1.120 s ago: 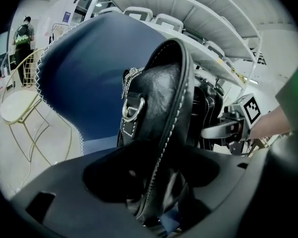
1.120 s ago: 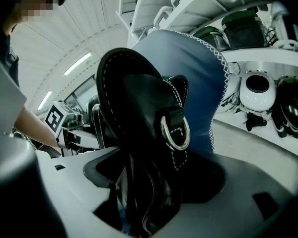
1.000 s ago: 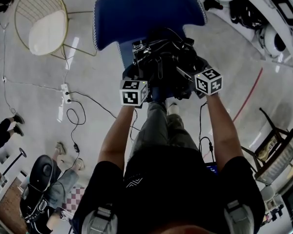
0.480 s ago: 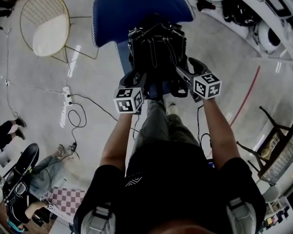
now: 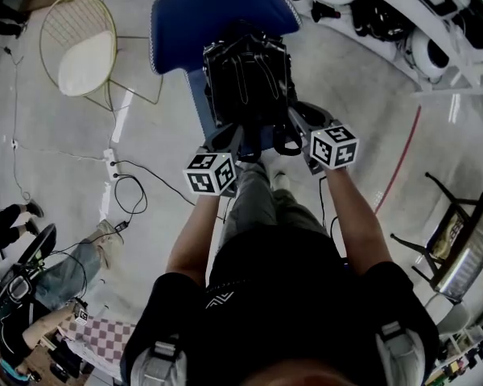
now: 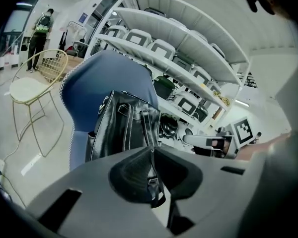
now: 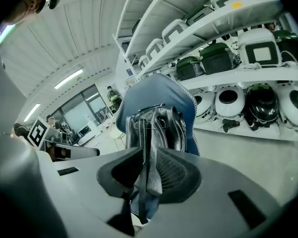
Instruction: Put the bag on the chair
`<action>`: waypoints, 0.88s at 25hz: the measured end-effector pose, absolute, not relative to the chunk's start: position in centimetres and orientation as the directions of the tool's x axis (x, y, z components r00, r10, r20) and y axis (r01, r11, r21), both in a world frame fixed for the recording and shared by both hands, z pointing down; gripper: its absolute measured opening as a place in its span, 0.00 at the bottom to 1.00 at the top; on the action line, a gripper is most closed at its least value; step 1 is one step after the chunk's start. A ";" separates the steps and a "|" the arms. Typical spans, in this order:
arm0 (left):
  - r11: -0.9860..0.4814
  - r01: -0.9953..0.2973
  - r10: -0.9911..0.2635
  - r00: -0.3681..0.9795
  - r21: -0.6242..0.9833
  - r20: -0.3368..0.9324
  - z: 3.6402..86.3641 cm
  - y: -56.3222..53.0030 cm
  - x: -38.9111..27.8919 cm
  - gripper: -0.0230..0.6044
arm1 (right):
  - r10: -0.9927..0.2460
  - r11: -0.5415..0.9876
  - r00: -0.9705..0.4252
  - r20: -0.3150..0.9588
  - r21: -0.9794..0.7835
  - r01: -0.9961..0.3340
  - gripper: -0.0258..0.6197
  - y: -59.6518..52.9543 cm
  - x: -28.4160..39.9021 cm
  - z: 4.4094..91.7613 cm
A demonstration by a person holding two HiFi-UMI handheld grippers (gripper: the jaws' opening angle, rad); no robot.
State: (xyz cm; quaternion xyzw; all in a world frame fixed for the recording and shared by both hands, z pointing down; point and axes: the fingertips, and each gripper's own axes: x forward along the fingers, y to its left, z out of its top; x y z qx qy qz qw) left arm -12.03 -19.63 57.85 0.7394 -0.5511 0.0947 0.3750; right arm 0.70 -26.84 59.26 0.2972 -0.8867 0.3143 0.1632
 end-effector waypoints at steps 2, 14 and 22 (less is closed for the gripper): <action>-0.112 -0.886 -0.746 0.374 0.450 0.551 57.5 -18.7 -11.4 0.08 | -0.425 0.624 -0.770 0.476 -0.461 -0.630 0.18 -25.7 1.0 58.8; -0.088 -0.863 -0.742 0.390 0.497 0.546 55.8 -13.9 -8.5 0.07 | -0.407 0.633 -0.802 0.438 -0.498 -0.593 0.14 -20.0 2.3 55.7; -0.076 -0.855 -0.775 0.375 0.513 0.509 54.1 -13.1 -8.1 0.07 | -0.404 0.645 -0.787 0.467 -0.465 -0.607 0.13 -17.7 2.4 55.1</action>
